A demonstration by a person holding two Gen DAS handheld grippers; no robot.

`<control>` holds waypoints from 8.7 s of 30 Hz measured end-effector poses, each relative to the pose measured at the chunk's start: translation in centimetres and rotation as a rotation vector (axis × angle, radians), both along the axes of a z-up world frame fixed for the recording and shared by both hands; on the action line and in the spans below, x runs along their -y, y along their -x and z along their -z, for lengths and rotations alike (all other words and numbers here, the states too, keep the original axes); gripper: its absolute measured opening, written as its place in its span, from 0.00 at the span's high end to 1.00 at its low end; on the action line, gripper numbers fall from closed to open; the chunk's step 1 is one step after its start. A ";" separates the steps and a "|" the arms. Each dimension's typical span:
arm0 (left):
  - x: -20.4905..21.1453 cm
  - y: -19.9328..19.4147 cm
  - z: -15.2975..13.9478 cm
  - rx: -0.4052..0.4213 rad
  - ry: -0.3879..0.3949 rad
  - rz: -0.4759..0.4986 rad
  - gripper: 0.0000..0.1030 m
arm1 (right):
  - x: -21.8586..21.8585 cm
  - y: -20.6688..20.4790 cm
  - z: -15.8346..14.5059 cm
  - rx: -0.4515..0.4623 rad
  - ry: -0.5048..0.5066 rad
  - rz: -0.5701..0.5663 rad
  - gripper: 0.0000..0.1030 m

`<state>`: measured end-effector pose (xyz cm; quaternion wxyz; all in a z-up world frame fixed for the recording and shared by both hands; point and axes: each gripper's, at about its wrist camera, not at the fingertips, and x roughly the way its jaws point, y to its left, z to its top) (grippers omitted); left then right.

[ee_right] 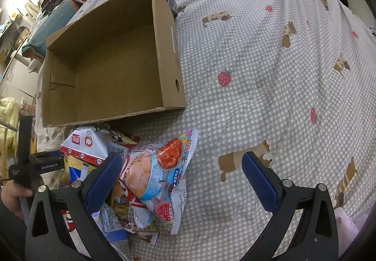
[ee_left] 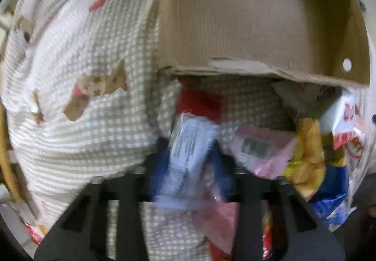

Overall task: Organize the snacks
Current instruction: 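Grasp the red-and-white bar with the left tool while the right tool grasps the white-and-blue bag, then carry the bar with the left tool while the right tool carries the bag over the box, then open the left tool dropping the bar while the right tool drops the bag into the box, then grasp the blue-and-white bag from the pile with the right tool, then grasp the red chip bag with the left tool while the right tool lifts its bag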

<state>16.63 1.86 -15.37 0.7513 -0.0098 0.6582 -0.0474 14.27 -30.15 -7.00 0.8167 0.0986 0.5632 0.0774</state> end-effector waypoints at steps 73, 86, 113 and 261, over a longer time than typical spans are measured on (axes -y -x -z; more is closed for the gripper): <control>2.4 -3.4 -14.6 0.475 0.082 -0.126 0.76 | -1.8 -8.0 -5.6 0.254 -0.480 -0.080 0.65; 3.4 -4.2 -12.3 0.483 0.053 -0.111 0.75 | -4.7 -8.8 -1.6 0.141 -0.474 -0.150 0.65; 3.5 -3.5 -13.3 0.506 0.053 -0.111 0.54 | -5.4 -8.5 -2.2 0.178 -0.429 -0.166 0.62; 2.2 16.1 -11.1 0.148 0.191 -0.229 0.58 | -0.7 5.5 -4.0 0.096 -0.363 -0.182 0.62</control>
